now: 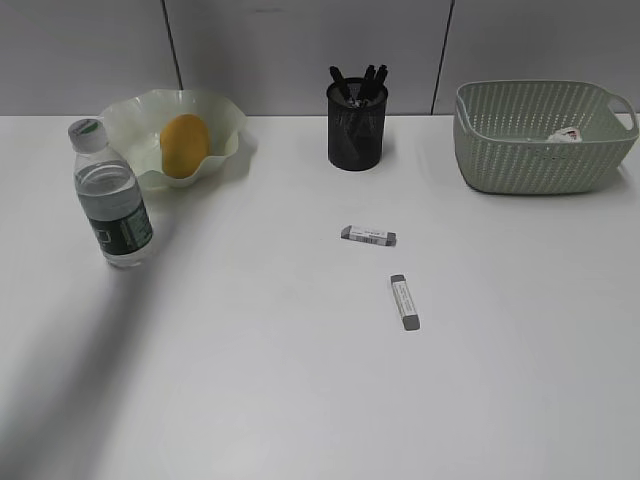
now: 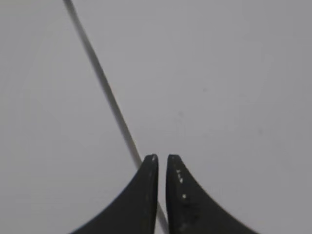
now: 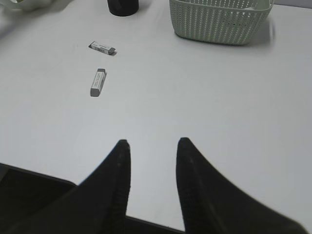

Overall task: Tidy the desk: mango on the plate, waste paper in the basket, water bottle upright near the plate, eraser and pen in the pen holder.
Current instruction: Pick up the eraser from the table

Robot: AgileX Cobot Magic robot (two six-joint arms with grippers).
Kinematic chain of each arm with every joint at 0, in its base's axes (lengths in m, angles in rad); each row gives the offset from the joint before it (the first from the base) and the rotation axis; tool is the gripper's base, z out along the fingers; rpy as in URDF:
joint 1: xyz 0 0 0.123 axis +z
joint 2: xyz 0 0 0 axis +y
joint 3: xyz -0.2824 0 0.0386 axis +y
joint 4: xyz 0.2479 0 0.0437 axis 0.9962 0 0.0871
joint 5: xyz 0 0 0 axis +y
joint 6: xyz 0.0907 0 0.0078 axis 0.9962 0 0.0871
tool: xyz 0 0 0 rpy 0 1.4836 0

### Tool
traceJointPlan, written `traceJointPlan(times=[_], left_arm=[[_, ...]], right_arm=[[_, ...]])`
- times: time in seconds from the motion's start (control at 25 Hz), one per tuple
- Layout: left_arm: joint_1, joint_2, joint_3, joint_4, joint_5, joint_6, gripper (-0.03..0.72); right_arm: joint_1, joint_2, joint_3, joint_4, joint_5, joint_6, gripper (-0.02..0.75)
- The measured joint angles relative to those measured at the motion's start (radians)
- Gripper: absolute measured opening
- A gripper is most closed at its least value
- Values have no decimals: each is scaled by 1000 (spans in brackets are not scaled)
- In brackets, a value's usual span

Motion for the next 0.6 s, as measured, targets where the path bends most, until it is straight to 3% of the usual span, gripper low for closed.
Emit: traceJointPlan(times=[0.12,0.2,0.28,0.44,0.52,0.6], left_arm=[[-17,0,1,0,96,21,38],[-34,0,1,-63,195,146,38],[-54,-3,1,-269,359,369,38],[-35,-27,2,-989,520,770,38],[-19,-41,4,-1251,590,980,38],[-17,-68,6,-1395,665,1149,40]], right_arm=[[0,0,0,0,0,0,267],[0,0,0,0,0,0,267],[0,0,0,0,0,0,267],[0,0,0,0,0,0,267],[0,0,0,0,0,0,267],[0,0,0,0,0,0,267]])
